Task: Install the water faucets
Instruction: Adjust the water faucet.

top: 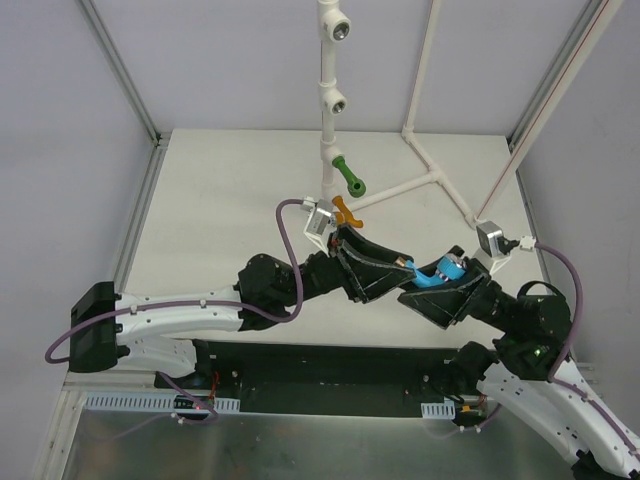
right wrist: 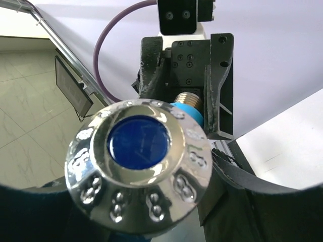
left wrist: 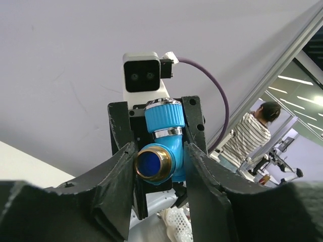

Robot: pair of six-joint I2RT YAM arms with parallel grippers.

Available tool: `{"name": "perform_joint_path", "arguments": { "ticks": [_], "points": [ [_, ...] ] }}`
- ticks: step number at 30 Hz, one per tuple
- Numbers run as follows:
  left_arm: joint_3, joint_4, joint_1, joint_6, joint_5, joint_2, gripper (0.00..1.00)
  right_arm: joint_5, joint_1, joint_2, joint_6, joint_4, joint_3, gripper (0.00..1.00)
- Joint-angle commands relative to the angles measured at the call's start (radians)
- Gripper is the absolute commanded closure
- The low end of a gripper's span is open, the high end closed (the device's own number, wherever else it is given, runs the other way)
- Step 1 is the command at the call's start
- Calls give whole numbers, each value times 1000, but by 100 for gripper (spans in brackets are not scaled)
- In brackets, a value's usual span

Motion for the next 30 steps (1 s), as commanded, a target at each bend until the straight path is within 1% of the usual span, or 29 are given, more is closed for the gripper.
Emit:
{"name": "perform_joint_path", "arguments": {
  "ticks": [1, 2, 3, 4, 5, 6, 7, 8, 9, 10, 12, 14, 15, 17, 19, 20, 21, 22, 24, 27, 28, 29, 30],
  "points": [
    [55, 88, -11, -5, 4, 1, 69, -7, 2, -12, -35, -8, 16, 100],
    [60, 88, -13, -6, 4, 5, 95, -8, 0, -13, -35, -16, 19, 100],
    [62, 80, -13, -6, 4, 5, 100, -11, 0, -13, -37, -29, 22, 100],
    [65, 77, -11, 4, 12, 5, 100, -8, 0, -15, -38, -52, 29, 100],
    [65, 77, -11, 11, 18, 4, 100, 7, 2, -18, -43, -78, 42, 97],
    [56, 76, -13, 16, 10, -5, 100, 33, 0, -21, -50, -127, 54, 72],
    [46, 77, -11, 24, -8, -21, 100, 61, 0, -25, -57, -187, 71, 56],
    [28, 79, -10, 31, -26, -41, 100, 84, 2, -31, -67, -233, 81, 33],
    [11, 79, -11, 45, -40, -61, 100, 102, 0, -39, -84, -279, 91, 23],
    [-9, 74, -10, 60, -56, -87, 100, 116, 0, -48, -95, -310, 95, 16],
    [-44, 53, -11, 89, -79, -139, 100, 144, 0, -73, -106, -353, 89, 12],
    [-82, 36, -10, 116, -134, -194, 100, 173, 0, -99, -104, -370, 77, 7],
    [-105, 28, -11, 129, -154, -225, 100, 183, 0, -110, -100, -382, 74, 2],
    [-145, 5, -10, 157, -187, -281, 100, 214, 0, -122, -96, -433, 80, 1],
    [-182, -33, -10, 183, -221, -341, 100, 304, 2, -124, -89, -535, 97, 1],
    [-193, -57, -10, 188, -246, -367, 100, 359, 0, -114, -84, -616, 111, 1],
    [-204, -90, -11, 197, -263, -395, 100, 456, 0, -92, -90, -701, 135, 1],
    [-207, -120, -10, 214, -275, -416, 100, 572, 0, -64, -92, -821, 166, 1],
    [-213, -192, -10, 232, -303, -472, 100, 759, 0, 39, -83, -1067, 247, 1],
    [-233, -254, -10, 255, -342, -527, 100, 929, 0, 290, -72, -1426, 334, 1],
    [-241, -268, -10, 261, -352, -544, 100, 993, 5, 388, -10, -1503, 354, 1],
    [-245, -277, -10, 264, -358, -565, 100, 1000, 8, 471, -4, -1523, 367, 1],
    [-250, -288, -11, 268, -359, -571, 100, 978, 8, 526, -18, -1507, 374, 5]
  ]
}}
